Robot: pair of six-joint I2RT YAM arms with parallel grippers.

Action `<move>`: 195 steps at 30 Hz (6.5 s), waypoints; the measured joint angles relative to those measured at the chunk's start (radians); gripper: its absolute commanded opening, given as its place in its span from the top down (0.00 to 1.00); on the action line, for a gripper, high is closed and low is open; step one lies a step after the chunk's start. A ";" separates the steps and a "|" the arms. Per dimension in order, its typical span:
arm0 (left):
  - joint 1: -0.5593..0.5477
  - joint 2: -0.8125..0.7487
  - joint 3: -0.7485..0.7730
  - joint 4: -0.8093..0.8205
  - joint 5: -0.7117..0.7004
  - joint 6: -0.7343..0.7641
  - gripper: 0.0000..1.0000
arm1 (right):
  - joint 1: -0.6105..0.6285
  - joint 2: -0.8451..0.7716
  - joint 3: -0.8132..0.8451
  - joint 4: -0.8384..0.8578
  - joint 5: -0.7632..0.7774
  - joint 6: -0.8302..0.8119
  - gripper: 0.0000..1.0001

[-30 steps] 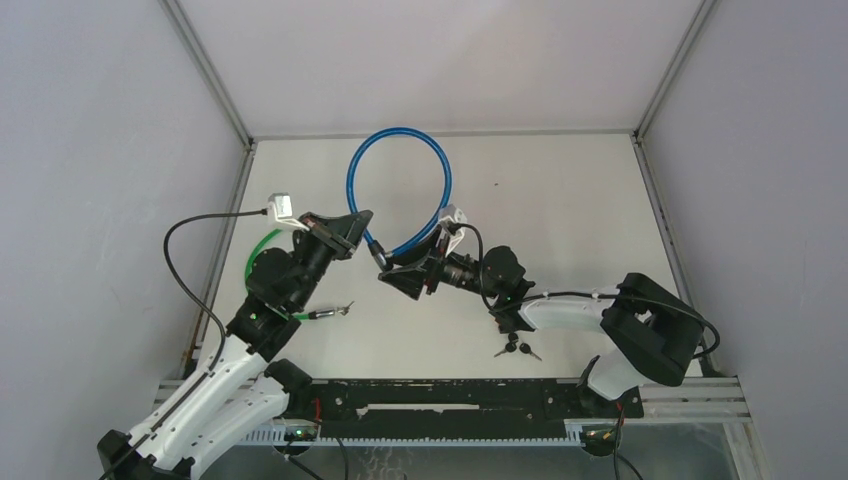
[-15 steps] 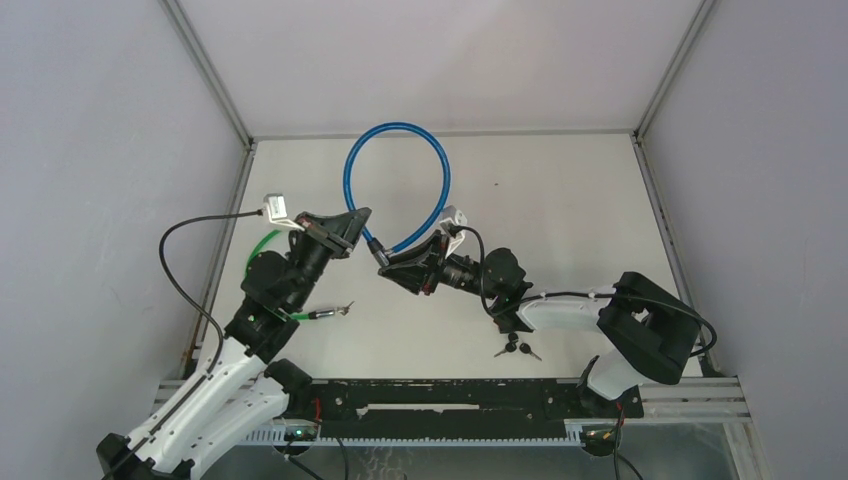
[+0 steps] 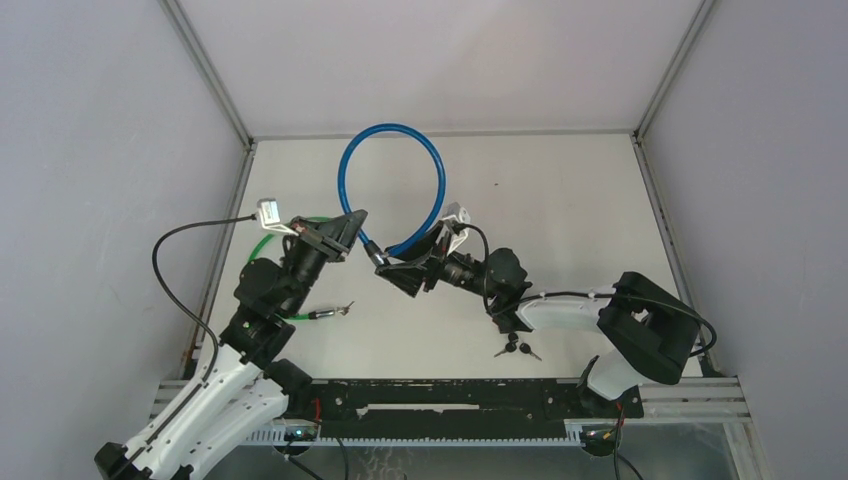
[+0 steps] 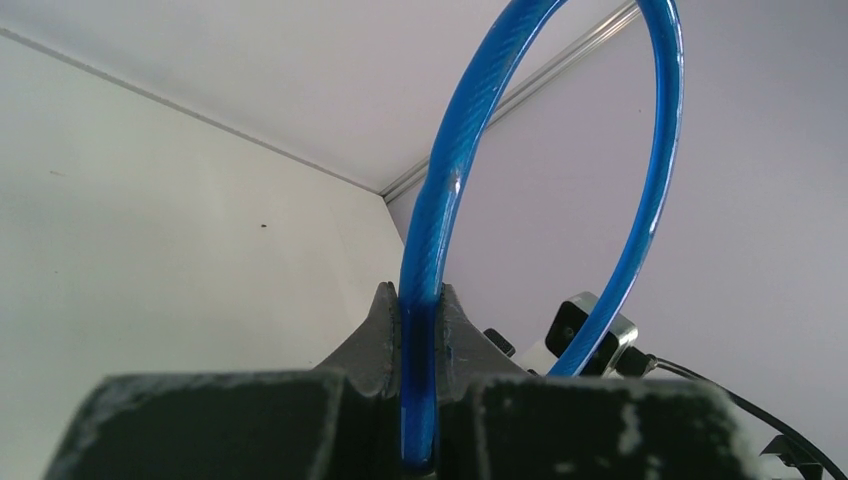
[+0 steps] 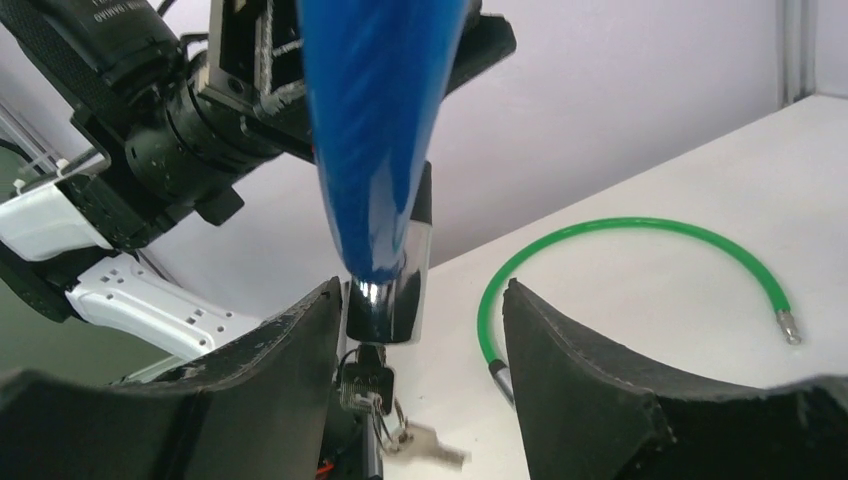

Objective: Lock with the key
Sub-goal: Lock the lock, then place the lock at the center of the board.

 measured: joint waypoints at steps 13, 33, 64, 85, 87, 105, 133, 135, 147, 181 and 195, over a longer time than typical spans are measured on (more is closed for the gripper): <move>0.001 -0.019 -0.003 -0.028 -0.005 -0.007 1.00 | 0.002 0.053 0.080 0.027 -0.029 0.031 0.57; 0.001 -0.051 -0.034 -0.029 -0.035 -0.019 1.00 | 0.007 0.083 0.094 0.027 -0.064 0.081 0.20; 0.001 -0.027 -0.036 0.029 -0.023 -0.070 1.00 | -0.071 0.004 -0.070 0.066 -0.196 0.327 0.40; 0.001 -0.047 -0.036 0.025 -0.018 -0.070 1.00 | -0.087 0.084 -0.019 0.161 -0.284 0.453 1.00; 0.001 -0.047 -0.036 0.024 -0.019 -0.070 1.00 | -0.087 0.080 -0.019 0.140 -0.274 0.438 1.00; 0.006 -0.059 -0.036 -0.008 -0.077 -0.077 1.00 | 0.228 -0.163 0.062 -0.468 0.465 -0.326 1.00; 0.004 -0.051 -0.036 -0.028 -0.071 -0.086 1.00 | 0.263 -0.171 0.019 -0.430 0.531 -0.507 1.00; 0.004 -0.051 -0.036 -0.028 -0.072 -0.086 1.00 | 0.257 -0.171 0.019 -0.428 0.520 -0.496 1.00; 0.013 -0.020 -0.036 0.042 -0.079 -0.089 1.00 | 0.245 -0.211 -0.127 -0.459 0.398 -0.360 1.00; -0.061 1.630 1.179 -0.108 0.239 0.002 1.00 | -0.925 -0.769 -0.031 -1.393 0.325 -0.020 1.00; -0.219 2.044 1.666 -0.333 0.270 -0.018 1.00 | -1.094 -0.563 0.047 -1.379 0.310 0.102 1.00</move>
